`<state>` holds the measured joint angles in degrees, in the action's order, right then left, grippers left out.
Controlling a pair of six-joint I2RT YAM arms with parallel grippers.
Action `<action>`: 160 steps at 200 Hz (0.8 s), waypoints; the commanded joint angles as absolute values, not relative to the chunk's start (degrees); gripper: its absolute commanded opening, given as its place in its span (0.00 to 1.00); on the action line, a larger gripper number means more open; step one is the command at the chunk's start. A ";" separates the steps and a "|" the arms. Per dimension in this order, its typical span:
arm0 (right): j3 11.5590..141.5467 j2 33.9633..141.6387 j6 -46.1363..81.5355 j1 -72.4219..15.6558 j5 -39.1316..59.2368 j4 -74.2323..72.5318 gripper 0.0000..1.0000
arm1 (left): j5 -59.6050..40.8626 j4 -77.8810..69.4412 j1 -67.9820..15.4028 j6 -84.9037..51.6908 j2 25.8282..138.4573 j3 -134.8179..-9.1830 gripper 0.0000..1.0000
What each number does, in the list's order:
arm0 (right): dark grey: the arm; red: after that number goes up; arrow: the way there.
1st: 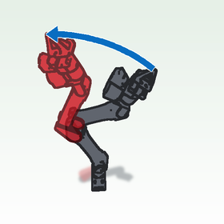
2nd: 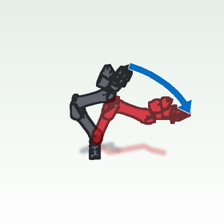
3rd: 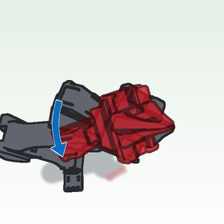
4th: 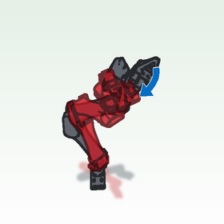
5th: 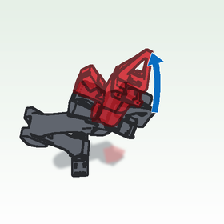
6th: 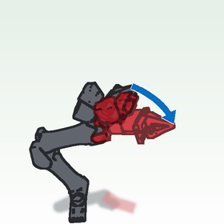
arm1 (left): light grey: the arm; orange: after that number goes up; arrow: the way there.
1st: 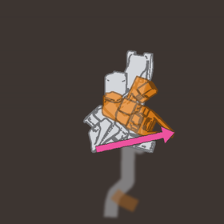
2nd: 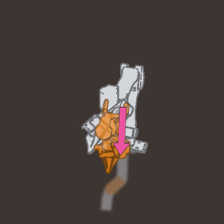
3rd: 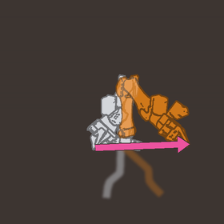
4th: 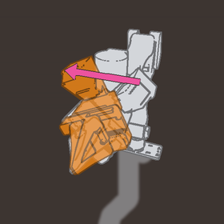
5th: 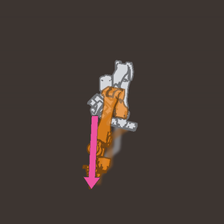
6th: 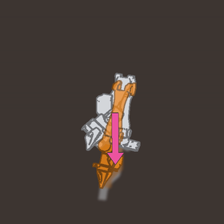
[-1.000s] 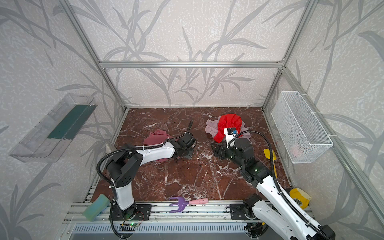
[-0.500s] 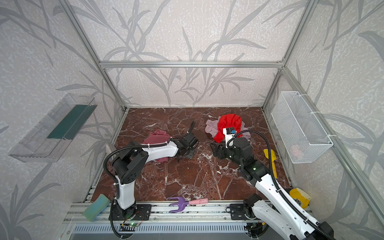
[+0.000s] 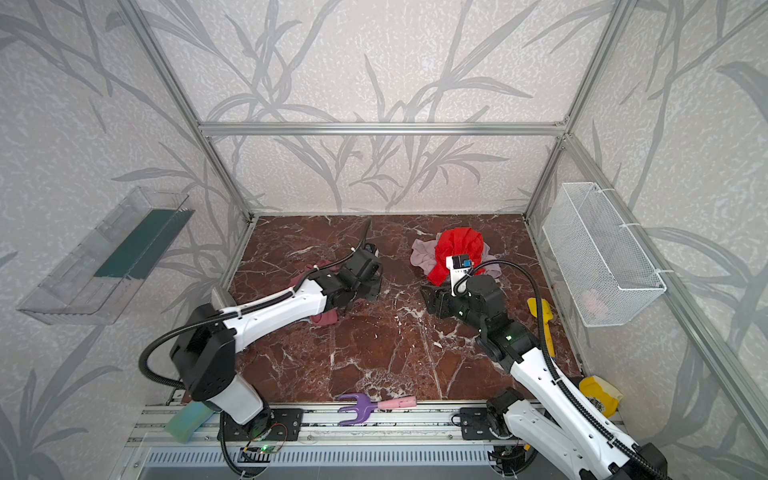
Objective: Pick out a specific cloth from the pile
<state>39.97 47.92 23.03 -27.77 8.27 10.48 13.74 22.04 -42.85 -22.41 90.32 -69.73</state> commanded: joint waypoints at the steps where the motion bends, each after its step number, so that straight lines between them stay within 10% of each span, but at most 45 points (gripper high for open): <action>1: 40.24 47.70 23.88 -27.57 9.31 8.26 0.73 | 15.56 20.27 -40.16 -21.08 85.05 -66.89 0.00; 160: 41.31 47.90 23.87 -27.56 9.27 8.87 0.73 | 9.61 15.54 -16.05 -24.58 88.24 -55.01 0.00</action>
<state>39.99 47.97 23.99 -27.77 8.99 9.23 10.50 15.18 -17.65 -23.07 86.15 -55.37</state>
